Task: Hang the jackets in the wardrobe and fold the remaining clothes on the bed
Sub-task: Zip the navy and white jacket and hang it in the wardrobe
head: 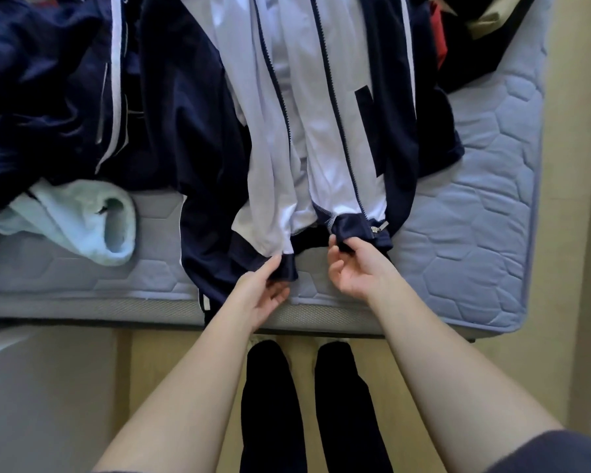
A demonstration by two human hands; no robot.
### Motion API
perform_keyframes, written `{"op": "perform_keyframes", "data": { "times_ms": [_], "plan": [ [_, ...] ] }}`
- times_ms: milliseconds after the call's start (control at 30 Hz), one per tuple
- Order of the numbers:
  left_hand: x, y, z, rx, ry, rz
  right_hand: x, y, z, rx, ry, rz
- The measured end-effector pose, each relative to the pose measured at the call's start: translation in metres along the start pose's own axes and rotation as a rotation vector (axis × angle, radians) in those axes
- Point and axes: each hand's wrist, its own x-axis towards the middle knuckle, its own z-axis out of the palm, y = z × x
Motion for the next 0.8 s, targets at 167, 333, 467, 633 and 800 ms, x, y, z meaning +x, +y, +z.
{"op": "perform_keyframes", "data": {
  "times_ms": [167,333,467,633,800],
  "plan": [
    [-0.011,0.001,0.007,-0.103,-0.161,0.060,-0.002,0.000,-0.003,-0.523,0.165,-0.498],
    [-0.017,0.007,0.005,-0.159,-0.118,0.096,-0.003,-0.006,-0.023,-1.493,0.514,-1.034],
    [-0.019,0.008,-0.001,-0.126,-0.122,0.094,0.002,0.002,-0.015,-0.836,0.293,-0.525],
    [-0.018,0.010,-0.002,-0.132,-0.146,0.120,0.013,0.009,-0.013,-0.421,0.075,-0.245],
    [-0.018,0.016,-0.007,-0.156,-0.157,0.155,0.016,0.013,0.003,-0.169,-0.055,-0.167]
  ]
}}
